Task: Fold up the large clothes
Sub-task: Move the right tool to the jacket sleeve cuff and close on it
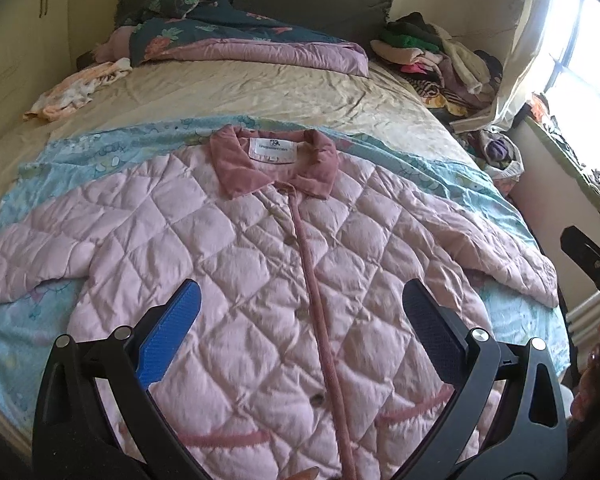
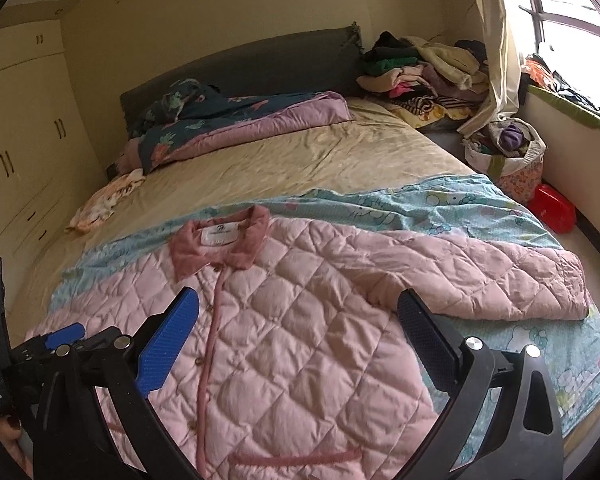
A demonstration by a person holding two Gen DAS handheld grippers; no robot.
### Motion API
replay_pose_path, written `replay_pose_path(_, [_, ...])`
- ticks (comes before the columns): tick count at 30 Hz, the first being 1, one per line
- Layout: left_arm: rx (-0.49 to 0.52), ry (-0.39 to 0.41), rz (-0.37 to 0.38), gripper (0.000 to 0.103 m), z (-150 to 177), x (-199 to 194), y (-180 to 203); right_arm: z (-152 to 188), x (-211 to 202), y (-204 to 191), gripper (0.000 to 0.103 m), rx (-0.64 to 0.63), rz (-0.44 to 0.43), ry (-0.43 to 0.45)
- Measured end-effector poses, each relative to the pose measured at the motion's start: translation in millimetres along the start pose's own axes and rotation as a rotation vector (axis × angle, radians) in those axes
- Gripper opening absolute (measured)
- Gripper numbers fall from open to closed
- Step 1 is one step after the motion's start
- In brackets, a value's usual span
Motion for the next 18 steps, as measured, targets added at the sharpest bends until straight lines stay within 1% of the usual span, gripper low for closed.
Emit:
replay_pose_path(3, [-0.003,-0.006,0.0,0.095,-7.9,11.3,4.3,-4.9,10.5,11.1,0.099,0.015,0.018,-0.002])
replay_pose_path(8, [-0.013,-0.02,0.013,0.095,-16.5,32.1,11.7,-7.8,32.5,41.4,0.099,0.076,0.056,-0.012])
replay_pose_path(10, [-0.012,-0.034,0.018,0.095,-18.2,42.3,15.6,-6.4,42.3,56.5,0.099,0.101,0.083,-0.021])
replay_pose_path(13, [0.001,-0.038,0.005,0.095,-19.3,53.6,21.5,-2.3,54.3,80.0,0.099,0.13,0.135,-0.03])
replay_pose_path(18, [0.013,-0.055,0.006,0.095,-20.8,75.1,33.2,10.5,69.3,118.2,0.099,0.193,0.181,-0.055])
Point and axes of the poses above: each gripper's, at about its wrist camera, not at the fingertips, and x roughly the way its jaws point, y to its right, z to its underside, the point moved 6 cm from there along x, roughly the way its jaws point, and after that the axes turned 9 degrees about -x, right-handed, at the moved point
